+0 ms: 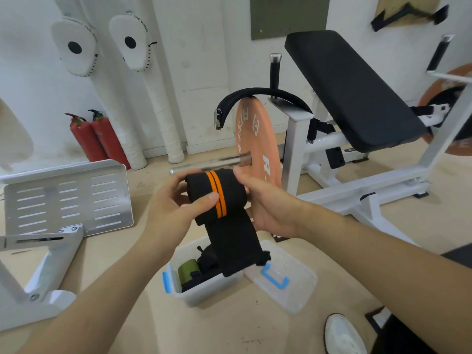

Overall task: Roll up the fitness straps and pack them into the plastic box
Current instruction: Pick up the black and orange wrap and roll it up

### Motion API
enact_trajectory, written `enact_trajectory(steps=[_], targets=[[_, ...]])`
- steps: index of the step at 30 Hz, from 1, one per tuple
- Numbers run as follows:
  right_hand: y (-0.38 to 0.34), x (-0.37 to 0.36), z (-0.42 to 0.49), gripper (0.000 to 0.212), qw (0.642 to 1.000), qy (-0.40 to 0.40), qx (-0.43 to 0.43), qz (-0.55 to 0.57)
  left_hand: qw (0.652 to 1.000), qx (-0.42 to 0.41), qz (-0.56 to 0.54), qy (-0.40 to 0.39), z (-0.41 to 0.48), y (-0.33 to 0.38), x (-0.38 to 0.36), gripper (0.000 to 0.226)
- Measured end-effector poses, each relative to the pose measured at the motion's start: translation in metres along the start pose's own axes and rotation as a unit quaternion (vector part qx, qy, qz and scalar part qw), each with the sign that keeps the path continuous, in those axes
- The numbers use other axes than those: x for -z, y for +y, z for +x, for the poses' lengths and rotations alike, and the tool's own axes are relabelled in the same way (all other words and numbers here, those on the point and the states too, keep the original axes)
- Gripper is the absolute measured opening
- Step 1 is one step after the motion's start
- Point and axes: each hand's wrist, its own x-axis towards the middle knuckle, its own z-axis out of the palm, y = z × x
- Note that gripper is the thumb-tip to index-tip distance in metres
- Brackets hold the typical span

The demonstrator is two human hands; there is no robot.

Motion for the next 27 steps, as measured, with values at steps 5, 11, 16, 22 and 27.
enact_trajectory(steps=[5, 11, 16, 22, 27], targets=[[0.000, 0.000, -0.003, 0.041, 0.999, 0.031, 0.034, -0.006, 0.995, -0.074, 0.042, -0.044, -0.003, -0.003, -0.005, 0.058], [-0.001, 0.000, -0.002, 0.040, 0.995, 0.046, 0.092, -0.020, 0.996, 0.021, -0.058, -0.065, -0.004, 0.002, -0.004, 0.055], [0.006, -0.001, 0.000, 0.050, 0.977, 0.043, 0.168, -0.127, 0.966, 0.179, -0.156, -0.101, -0.005, 0.008, -0.003, 0.049], [0.005, -0.008, -0.004, 0.045, 0.975, 0.043, 0.175, -0.133, 0.977, 0.128, -0.154, -0.076, -0.007, 0.006, 0.000, 0.046], [0.004, -0.015, -0.006, 0.036, 0.996, 0.052, 0.073, 0.013, 0.998, -0.008, -0.031, -0.045, -0.010, -0.001, 0.000, 0.046]])
